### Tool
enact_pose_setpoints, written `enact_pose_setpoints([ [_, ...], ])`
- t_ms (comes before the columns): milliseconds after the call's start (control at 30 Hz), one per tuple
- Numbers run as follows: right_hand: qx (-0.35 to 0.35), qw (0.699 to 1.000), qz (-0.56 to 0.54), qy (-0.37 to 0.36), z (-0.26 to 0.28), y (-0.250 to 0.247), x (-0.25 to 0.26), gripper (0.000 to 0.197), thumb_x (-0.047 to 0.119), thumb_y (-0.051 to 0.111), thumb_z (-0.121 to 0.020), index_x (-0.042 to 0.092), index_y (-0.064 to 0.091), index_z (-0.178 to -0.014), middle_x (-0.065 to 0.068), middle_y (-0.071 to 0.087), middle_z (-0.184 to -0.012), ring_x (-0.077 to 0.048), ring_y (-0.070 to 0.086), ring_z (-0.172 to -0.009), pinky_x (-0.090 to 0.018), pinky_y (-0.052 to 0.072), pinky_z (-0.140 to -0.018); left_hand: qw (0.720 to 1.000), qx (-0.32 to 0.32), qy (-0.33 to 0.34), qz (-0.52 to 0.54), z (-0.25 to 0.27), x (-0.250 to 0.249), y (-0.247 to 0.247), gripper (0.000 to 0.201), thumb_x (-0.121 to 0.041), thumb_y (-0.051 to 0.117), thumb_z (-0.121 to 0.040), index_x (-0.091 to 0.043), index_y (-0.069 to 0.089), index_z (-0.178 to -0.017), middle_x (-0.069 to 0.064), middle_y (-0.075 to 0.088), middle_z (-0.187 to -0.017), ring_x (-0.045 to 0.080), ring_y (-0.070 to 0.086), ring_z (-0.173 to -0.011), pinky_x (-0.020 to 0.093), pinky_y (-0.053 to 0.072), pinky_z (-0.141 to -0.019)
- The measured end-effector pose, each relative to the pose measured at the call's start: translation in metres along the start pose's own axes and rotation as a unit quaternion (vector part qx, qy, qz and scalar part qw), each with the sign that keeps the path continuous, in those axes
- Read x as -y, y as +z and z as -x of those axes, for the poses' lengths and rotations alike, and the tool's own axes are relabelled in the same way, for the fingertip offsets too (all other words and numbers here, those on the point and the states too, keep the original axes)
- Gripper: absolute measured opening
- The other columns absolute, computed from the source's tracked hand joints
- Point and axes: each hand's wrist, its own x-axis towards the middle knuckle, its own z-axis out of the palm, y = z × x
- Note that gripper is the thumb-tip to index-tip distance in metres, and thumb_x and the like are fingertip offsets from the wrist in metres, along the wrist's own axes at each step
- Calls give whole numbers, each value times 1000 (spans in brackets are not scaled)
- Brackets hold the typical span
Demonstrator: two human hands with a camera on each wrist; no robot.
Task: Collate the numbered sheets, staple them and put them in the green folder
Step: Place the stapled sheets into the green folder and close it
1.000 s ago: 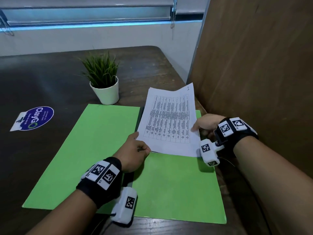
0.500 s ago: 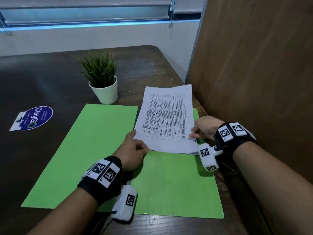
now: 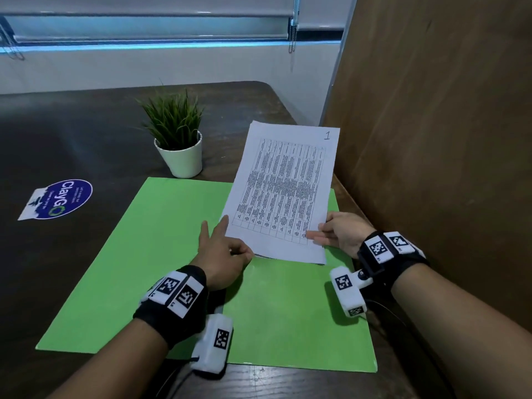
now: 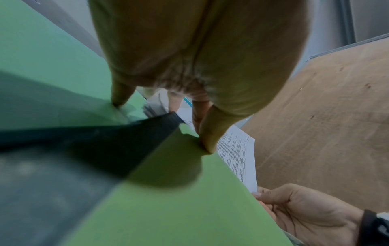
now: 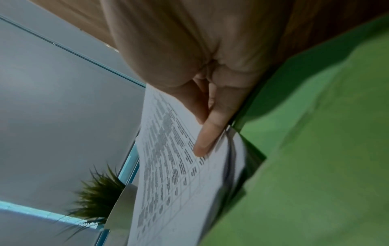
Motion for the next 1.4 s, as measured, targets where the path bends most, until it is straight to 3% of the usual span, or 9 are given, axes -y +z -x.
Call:
enact_pose_setpoints([
  [267,25,998,-49,5,-3,23,-11,30,-14,35,-98,12,43,-87,-27,55,-133,-30,76,-77,-26,58,-50,997,23,21,-75,8,-1,0,23,-31,61,-96,-39,62,-74,-13,1,-167,25,-23,-152,65,-21,-113],
  [367,55,996,-70,9,1,27,-16,30,-14,37,-98,12,42,-112,-21,56,-134,-27,76,-79,-25,59,-54,997,23,3,-78,9,1,1,21,-34,62,-95,-39,64,-74,-14,-2,-167,25,-25,-151,67,-21,-112],
  [600,48,996,-70,9,12,26,-22,17,-10,43,-98,5,49,-104,-20,61,-119,-30,76,-79,-28,59,-51,988,-15,23,-149,10,6,9,21,-35,56,-97,-37,61,-77,-25,22,-160,24,-18,-153,65,-36,-99],
  [700,22,999,-39,21,12,29,-17,14,-12,46,-96,2,49,-95,-21,62,-106,-31,75,-70,-27,59,-48,986,-35,29,-163,11,5,10,11,-35,53,-97,-35,64,-95,-26,59,-127,21,9,-152,66,-36,-100],
  [833,22,998,-56,32,14,36,-10,20,-15,39,-97,1,49,-102,-16,54,-100,-35,75,-77,-36,62,-65,977,-39,43,-204,14,3,11,13,-30,47,-98,-32,59,-100,-20,62,-99,16,25,-141,70,-31,-102],
  [933,25,995,-100,12,19,42,-13,24,-15,33,-97,2,49,-100,-14,51,-107,-38,74,-81,-34,63,-62,977,-26,49,-204,14,0,11,12,-23,44,-97,-30,53,-97,-20,59,-108,19,12,-148,72,-31,-101],
  [1100,14,990,-143,-17,21,50,-23,27,-13,31,-97,8,45,-89,-20,51,-122,-34,75,-81,-31,62,-58,980,6,27,-195,17,-5,9,17,-25,41,-102,-32,51,-91,-21,38,-155,31,-12,-154,72,-32,-99],
  [1200,32,987,-156,-11,25,50,-25,25,-13,35,-97,8,45,-90,-20,54,-125,-33,75,-84,-32,63,-61,980,20,9,-198,17,-5,9,22,-29,41,-103,-34,52,-85,-24,17,-163,34,-13,-153,73,-30,-101],
  [1400,78,992,-96,11,38,28,-36,22,-11,35,-98,7,47,-98,-22,62,-122,-32,75,-83,-30,62,-58,984,22,-30,-174,14,-1,7,26,-16,38,-97,-30,54,-83,-25,12,-163,39,2,-153,75,-22,-105],
])
